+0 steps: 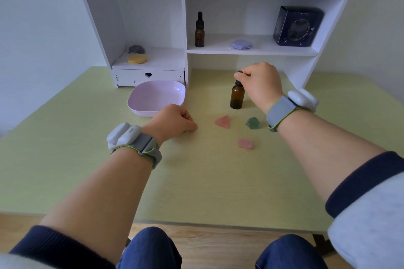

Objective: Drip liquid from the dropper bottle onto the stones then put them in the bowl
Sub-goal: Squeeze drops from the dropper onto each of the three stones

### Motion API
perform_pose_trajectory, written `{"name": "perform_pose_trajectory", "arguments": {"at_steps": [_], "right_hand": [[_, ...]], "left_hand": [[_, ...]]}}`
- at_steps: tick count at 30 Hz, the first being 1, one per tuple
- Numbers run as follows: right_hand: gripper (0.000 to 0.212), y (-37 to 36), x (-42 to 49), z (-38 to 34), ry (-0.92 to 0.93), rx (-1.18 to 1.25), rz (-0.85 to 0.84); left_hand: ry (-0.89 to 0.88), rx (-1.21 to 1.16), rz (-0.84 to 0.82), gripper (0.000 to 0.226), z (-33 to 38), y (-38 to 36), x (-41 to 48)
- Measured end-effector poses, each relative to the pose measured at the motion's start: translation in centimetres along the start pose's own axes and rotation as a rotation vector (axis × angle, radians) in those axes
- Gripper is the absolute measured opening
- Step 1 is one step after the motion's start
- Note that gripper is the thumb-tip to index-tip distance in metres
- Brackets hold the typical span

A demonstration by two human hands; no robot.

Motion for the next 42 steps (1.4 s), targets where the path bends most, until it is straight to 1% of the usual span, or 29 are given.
{"name": "perform_pose_trajectory", "arguments": {"at_steps": [4,12,21,28,34,42], "right_hand": [[0.033,0.1,0.0,0.0,-0.011,0.003,-0.001],[0.028,1.6,-0.3,-0.7,0.018,0.019,0.089],[0.025,4.5,-1.6,-1.7,0.065,0.143,0.195],[0.026,6.2,-3.2,-2.3,0.082,0.181,0.217],[0.023,6.8,-5.9,-2.3,0.083,0.216,0.21],[0.023,5.8,-8.9,-1.5,0.041,0.255,0.138]], "left_hand": [[0.003,0.001,-0.003,0.009,0.1,0.0,0.0],[0.007,0.006,0.011,0.011,-0.2,0.0,0.1],[0.006,-0.001,0.03,0.008,0.1,-0.2,-0.2],[0.023,0.035,0.083,0.011,0.0,-0.3,-0.4],[0.029,0.05,0.166,0.014,0.2,-0.6,-1.1],[-0.017,0.009,0.185,0.011,0.7,-0.4,-1.5]]}}
Point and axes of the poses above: each hand's wrist, its own x-axis towards the middle knuckle, its own y-axis out of the back of the hand, z = x × y, the point moved 7 cm from there along x, towards the middle knuckle, and after that the axes turned 13 degrees about -z, right-handed, at the moved point
